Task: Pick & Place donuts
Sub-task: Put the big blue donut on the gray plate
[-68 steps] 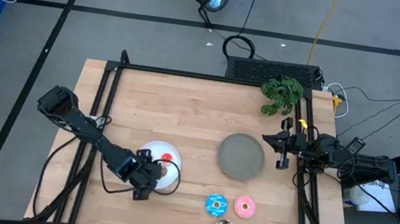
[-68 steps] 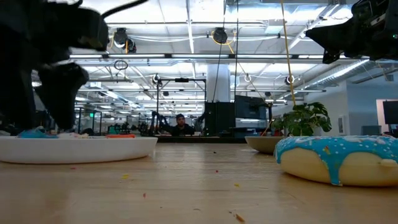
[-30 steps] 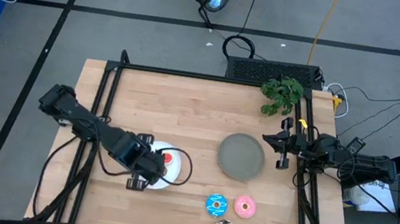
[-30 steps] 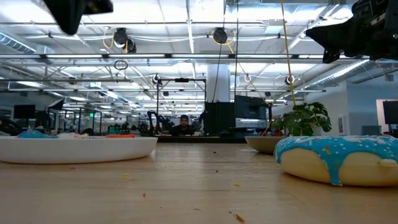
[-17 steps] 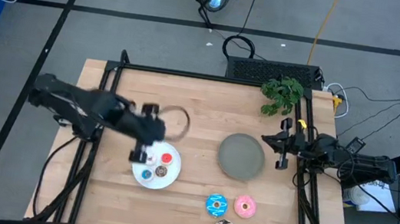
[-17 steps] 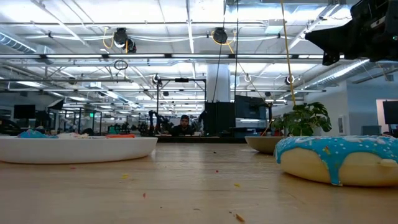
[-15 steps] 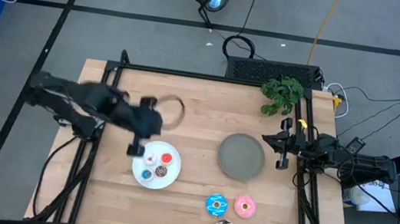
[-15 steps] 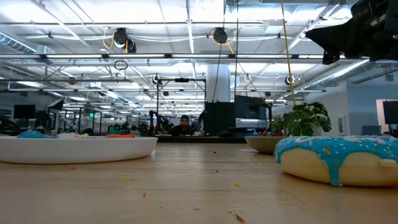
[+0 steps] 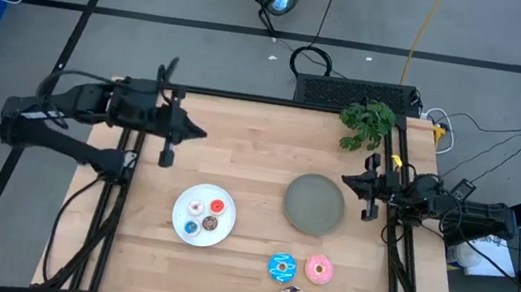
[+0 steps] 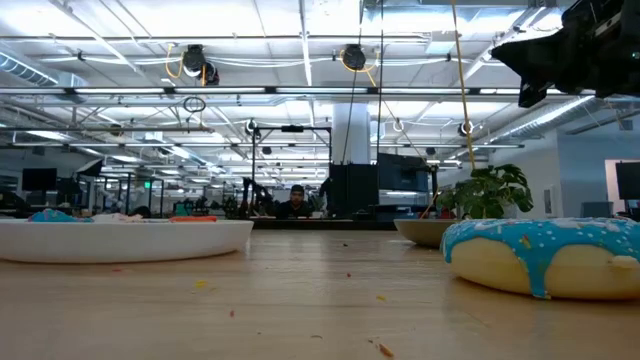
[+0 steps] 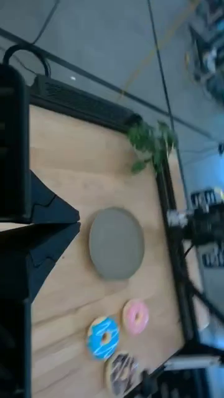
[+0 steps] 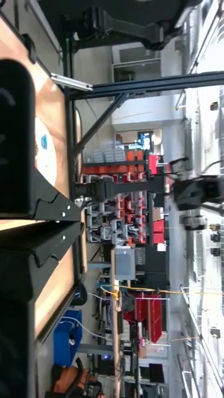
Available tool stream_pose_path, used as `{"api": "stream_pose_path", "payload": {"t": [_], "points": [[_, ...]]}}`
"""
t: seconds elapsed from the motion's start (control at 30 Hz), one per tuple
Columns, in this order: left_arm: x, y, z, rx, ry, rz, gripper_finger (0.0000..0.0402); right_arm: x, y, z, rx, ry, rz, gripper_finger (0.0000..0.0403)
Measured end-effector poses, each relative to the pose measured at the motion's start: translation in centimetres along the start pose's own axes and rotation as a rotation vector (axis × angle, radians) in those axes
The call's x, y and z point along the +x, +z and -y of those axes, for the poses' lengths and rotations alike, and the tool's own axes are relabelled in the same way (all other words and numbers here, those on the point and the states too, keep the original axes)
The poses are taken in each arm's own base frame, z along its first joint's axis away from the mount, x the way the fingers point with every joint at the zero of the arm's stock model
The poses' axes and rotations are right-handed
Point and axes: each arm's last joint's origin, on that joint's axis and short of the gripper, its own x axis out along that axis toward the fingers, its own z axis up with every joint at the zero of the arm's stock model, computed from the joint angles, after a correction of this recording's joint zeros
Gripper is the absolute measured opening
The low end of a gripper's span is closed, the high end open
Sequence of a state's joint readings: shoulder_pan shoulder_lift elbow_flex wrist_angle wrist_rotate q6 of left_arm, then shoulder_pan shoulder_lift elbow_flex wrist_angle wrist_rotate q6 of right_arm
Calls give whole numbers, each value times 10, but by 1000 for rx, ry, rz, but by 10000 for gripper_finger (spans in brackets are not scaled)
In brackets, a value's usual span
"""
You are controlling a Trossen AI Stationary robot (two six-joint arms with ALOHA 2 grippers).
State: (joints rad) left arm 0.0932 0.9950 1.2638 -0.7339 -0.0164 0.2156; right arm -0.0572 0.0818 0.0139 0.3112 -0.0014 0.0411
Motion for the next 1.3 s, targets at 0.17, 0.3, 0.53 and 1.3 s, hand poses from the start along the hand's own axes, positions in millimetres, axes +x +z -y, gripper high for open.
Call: {"api": "stream_pose_path", "payload": {"t": [0.17,0.3,0.53,1.3], "points": [[-1,-46,9,-34,-33,174,3,0,1,0,0,2,7,0],[9,-88,15,-138,83,321,4,0,1,0,-1,1,7,0],[30,-163,35,-11,59,482,5,0,1,0,3,1,6,0],[37,-249,41,-23,67,404,3,0,-1,0,-30,-8,-8,0]]}}
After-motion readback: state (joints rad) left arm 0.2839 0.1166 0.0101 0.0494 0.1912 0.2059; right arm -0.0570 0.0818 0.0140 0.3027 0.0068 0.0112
